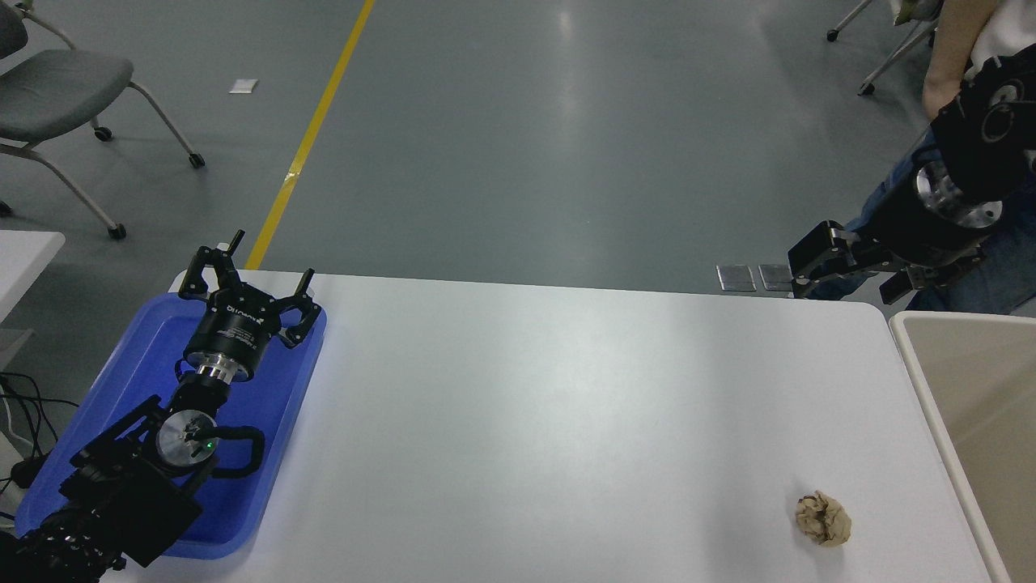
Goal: Pick up foil plate and place in dustbin
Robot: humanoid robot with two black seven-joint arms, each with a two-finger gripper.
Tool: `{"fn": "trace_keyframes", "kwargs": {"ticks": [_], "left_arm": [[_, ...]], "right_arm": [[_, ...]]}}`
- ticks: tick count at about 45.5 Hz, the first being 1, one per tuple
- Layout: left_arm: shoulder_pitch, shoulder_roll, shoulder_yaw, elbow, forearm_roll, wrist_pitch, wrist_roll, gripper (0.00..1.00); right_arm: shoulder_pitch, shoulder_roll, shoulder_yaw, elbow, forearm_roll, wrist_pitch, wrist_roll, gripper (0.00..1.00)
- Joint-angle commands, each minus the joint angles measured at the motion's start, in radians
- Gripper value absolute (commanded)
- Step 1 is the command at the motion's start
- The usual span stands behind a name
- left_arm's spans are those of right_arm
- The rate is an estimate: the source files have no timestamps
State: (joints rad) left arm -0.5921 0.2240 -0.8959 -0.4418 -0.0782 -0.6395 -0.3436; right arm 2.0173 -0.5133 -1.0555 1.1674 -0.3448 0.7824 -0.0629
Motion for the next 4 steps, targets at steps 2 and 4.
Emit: {"fn": "trace_keyframes", "kwargs": {"ticks": [2,4], "left_arm": [[0.000,0.000,0.000,0.000,0.000,0.000,0.000,1.00],[0.000,0.000,0.000,0.000,0.000,0.000,0.000,1.00]], "right_arm": [[-0.006,0.003,0.002,0.002,-0.003,0.003,0.000,1.00],[-0.006,0.003,0.002,0.002,-0.003,0.003,0.000,1.00]]}}
